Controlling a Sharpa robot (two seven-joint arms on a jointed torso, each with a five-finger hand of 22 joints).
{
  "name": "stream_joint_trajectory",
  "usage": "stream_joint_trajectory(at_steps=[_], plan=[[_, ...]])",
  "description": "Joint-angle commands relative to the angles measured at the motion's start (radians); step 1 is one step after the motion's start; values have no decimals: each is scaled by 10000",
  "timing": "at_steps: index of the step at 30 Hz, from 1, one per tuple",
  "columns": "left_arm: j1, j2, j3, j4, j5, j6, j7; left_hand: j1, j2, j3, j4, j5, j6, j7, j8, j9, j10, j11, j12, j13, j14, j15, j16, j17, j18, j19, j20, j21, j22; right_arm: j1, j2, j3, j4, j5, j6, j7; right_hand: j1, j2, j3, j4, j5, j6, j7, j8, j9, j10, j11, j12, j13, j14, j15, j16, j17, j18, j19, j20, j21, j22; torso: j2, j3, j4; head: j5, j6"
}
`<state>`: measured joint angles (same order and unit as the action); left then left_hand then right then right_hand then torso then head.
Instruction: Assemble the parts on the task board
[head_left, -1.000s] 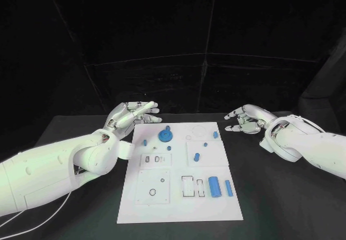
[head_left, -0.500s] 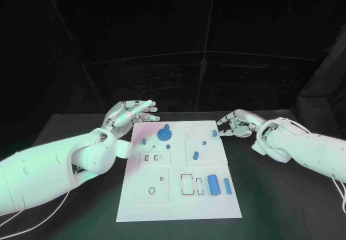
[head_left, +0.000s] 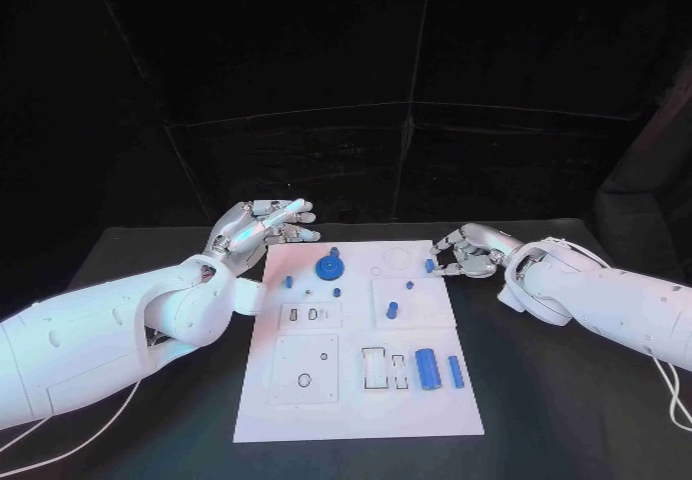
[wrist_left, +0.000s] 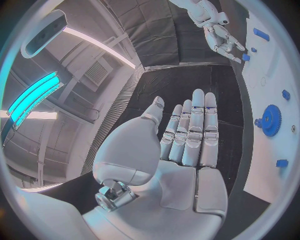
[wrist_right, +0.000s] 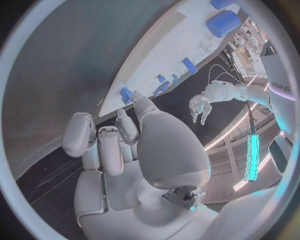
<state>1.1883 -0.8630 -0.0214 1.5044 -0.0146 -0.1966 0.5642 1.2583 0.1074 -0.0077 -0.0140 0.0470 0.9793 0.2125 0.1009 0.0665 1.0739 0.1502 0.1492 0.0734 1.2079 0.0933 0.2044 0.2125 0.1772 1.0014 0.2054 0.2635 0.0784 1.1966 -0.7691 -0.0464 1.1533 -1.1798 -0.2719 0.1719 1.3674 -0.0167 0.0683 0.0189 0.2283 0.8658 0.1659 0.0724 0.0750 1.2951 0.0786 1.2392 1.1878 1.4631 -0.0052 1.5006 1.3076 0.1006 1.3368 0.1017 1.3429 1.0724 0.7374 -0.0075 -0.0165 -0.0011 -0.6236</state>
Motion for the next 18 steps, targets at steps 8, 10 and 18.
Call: stream_joint_trajectory(at_steps=[8,10,18], plan=[[10,20,2,-15,-13,167,123,0,92,24,-48,67,24,46,-37,-4,-25,45,-46,-9,-36,39,-51,10,73,-1,53,-55,-9,6,277,5,-236,-261,125,-118,132,165,33,-96,-112,187,1,102,23,47,-24,18,49,789,36,6,1352,-57,0,27,46,18,-3,-1,-8,-3,-27],[10,21,2,-16,-13,168,122,0,92,24,-48,67,24,46,-37,-4,-25,45,-46,-9,-36,39,-51,10,73,-1,53,-55,-9,4,321,6,-279,-264,173,-157,149,190,46,-113,-172,219,0,111,25,52,-27,20,51,789,34,5,1352,-57,0,26,47,18,-2,0,-9,2,-26],[10,20,2,-19,-13,164,121,0,92,24,-48,67,24,46,-37,-4,-25,45,-46,-9,-36,39,-51,10,73,-1,53,-55,-9,-6,408,6,-364,-269,336,-288,229,272,116,-193,-264,401,2,177,47,89,-32,52,90,791,29,8,1360,-58,3,21,52,24,-5,3,-8,15,-16]])
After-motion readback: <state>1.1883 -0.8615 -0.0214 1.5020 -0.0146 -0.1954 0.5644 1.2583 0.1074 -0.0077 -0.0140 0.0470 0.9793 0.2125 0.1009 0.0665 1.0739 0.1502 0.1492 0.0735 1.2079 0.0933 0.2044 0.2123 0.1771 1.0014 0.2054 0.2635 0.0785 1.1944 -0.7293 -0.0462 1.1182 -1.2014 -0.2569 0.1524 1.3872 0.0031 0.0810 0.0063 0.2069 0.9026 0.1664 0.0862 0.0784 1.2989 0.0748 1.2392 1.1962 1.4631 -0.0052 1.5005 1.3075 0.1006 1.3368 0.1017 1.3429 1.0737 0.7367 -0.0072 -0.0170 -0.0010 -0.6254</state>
